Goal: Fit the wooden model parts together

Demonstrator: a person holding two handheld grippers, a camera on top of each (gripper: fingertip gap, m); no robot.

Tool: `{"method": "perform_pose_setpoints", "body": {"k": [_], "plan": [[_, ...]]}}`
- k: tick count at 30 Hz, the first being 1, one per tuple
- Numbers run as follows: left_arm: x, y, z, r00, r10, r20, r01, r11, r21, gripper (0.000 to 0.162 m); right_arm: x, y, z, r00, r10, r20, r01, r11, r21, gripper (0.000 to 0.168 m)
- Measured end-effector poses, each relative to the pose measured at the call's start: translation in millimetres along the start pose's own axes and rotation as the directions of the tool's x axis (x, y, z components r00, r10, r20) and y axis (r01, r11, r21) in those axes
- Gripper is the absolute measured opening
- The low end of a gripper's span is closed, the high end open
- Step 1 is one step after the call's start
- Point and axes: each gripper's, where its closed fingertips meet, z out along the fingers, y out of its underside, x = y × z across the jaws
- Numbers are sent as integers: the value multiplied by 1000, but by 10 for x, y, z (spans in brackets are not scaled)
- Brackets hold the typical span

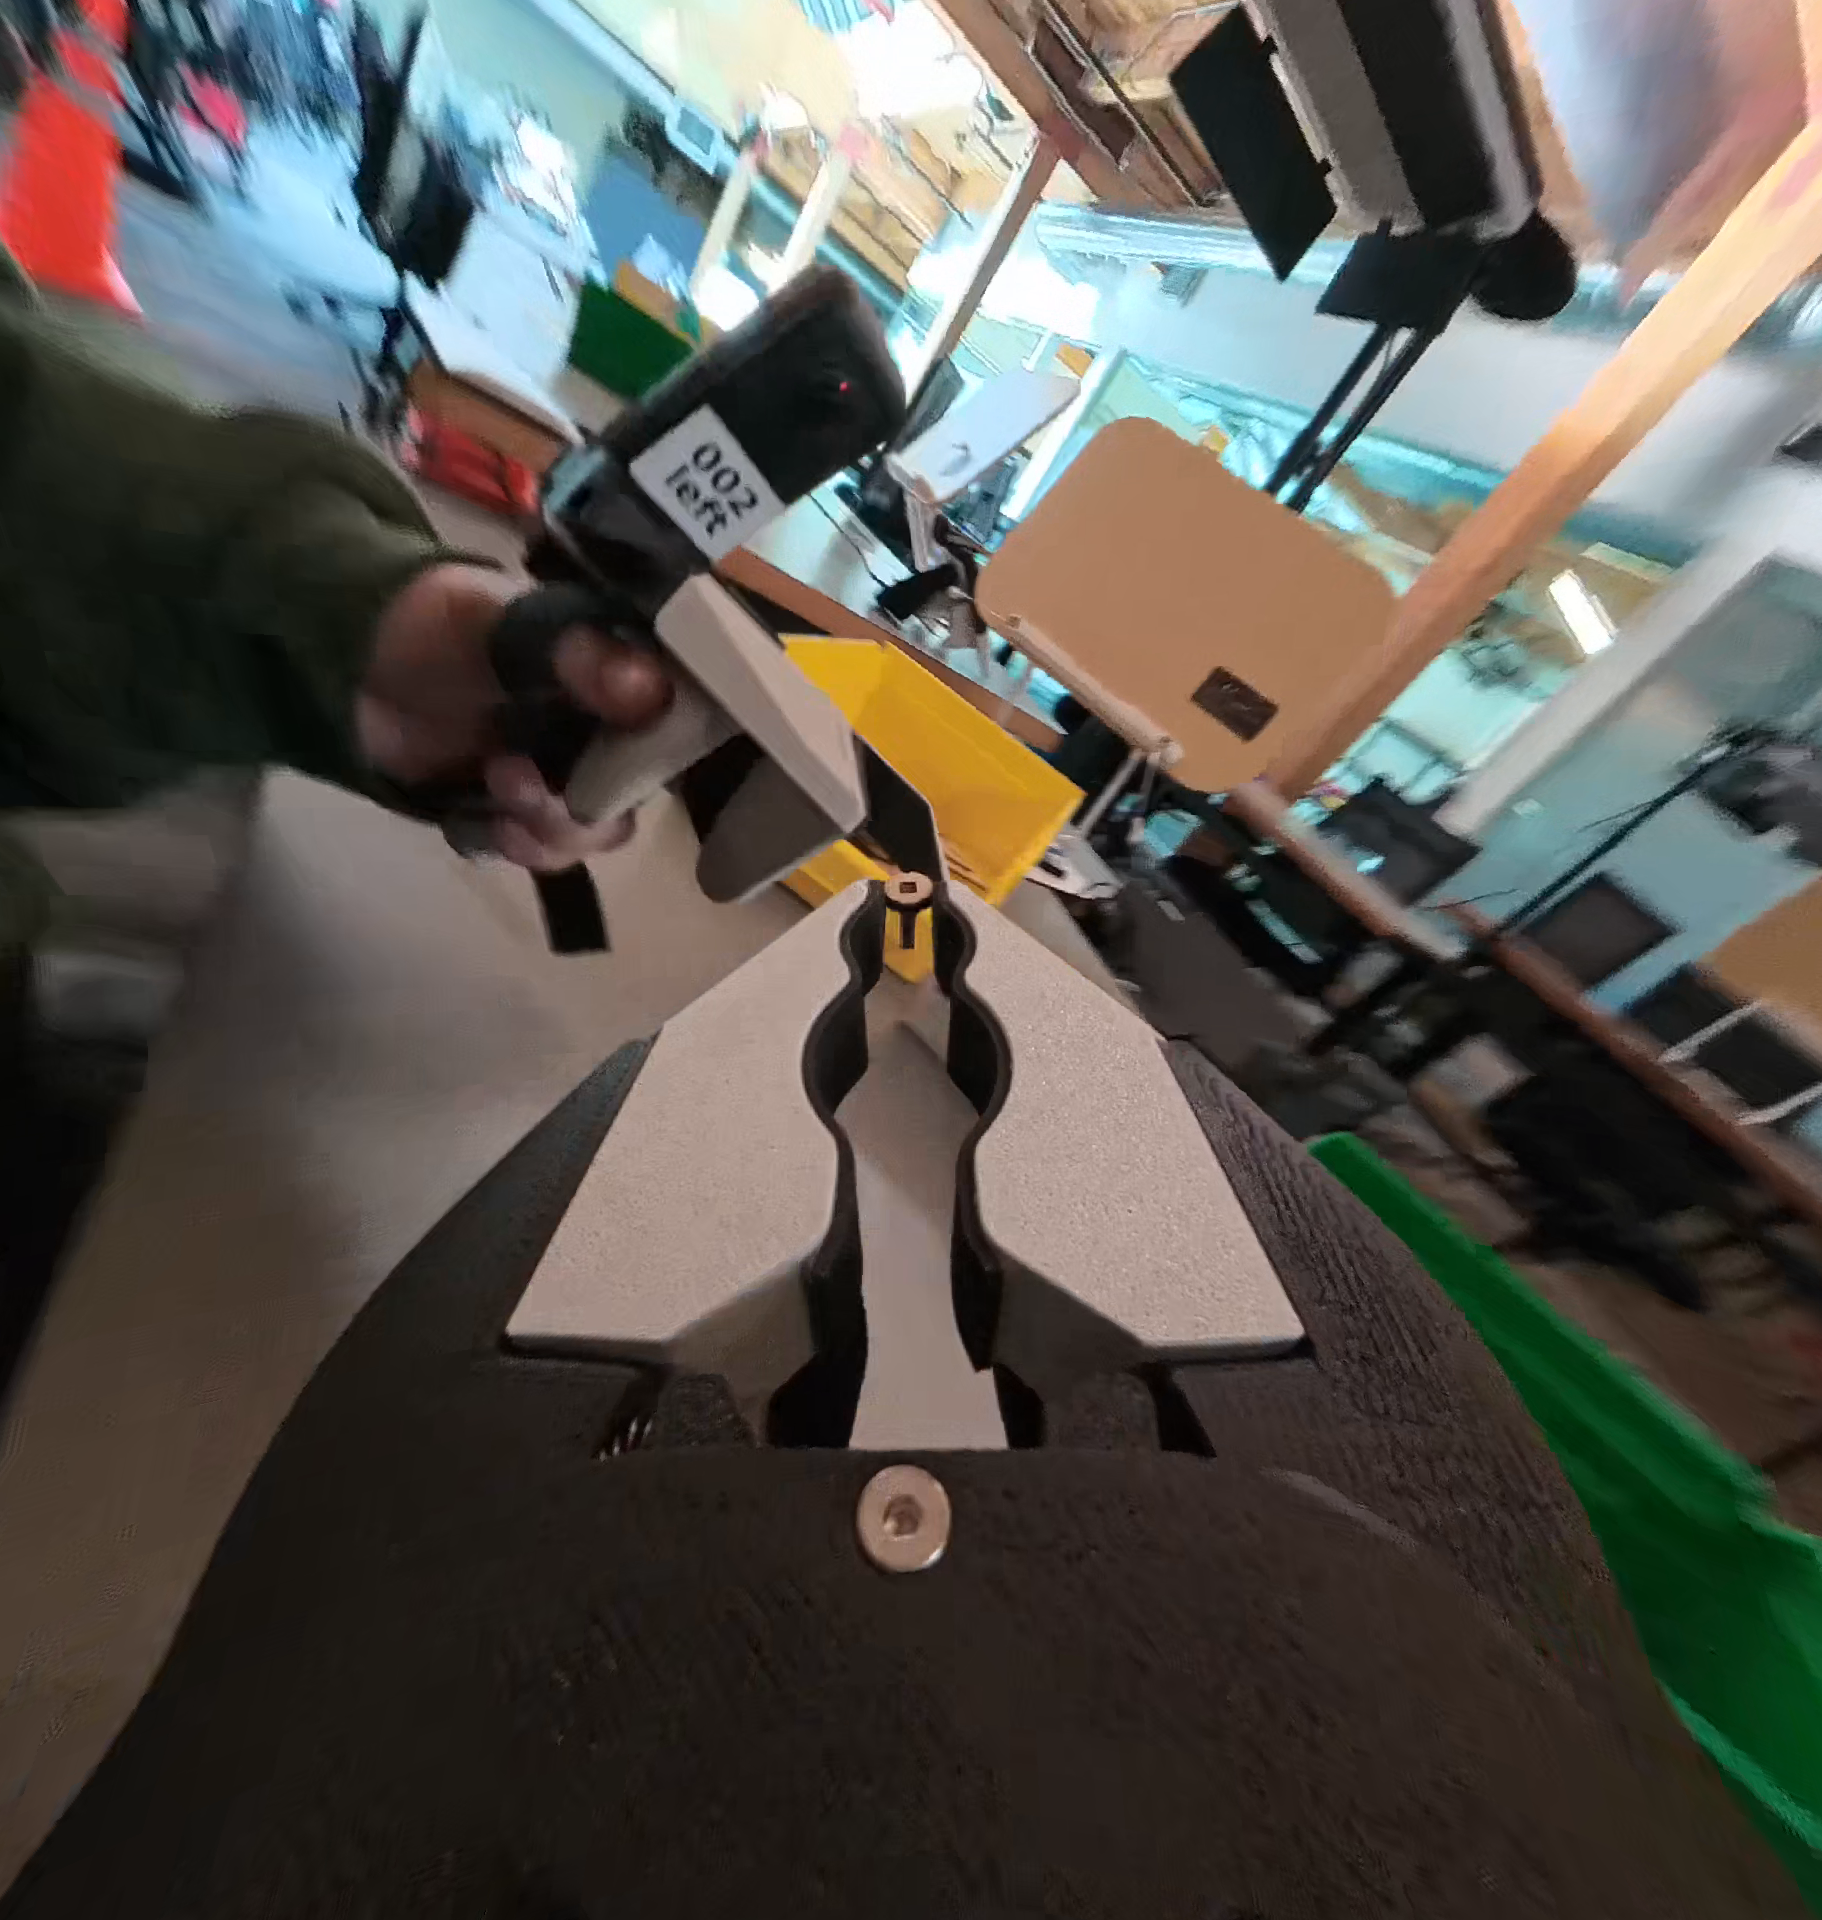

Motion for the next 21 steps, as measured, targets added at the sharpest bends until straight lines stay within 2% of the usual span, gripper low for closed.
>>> {"method": "perform_pose_setpoints", "body": {"k": [2, 4, 8, 12, 21], "plan": [[-54, 25, -6, 999, -6, 35, 6, 1000, -16, 26, -31, 29, 23, 986, -165, -34, 164, 986, -40, 7], [-77, 75, 1, 998, 20, 66, -16, 998, -60, 22, -36, 79, 51, 966, -254, -51, 249, 965, -87, 7], [-118, 195, 39, 986, 103, 134, -78, 980, -181, 18, -10, 176, 79, 944, -324, -67, 310, 937, -162, 7], [-136, 194, 58, 971, 165, 170, -126, 967, -221, 14, -5, 244, 99, 921, -385, -67, 363, 907, -215, 6], [-184, 214, 53, 978, 107, 181, -66, 974, -218, 12, -15, 297, 133, 847, -529, -62, 493, 823, -283, 7]]}}
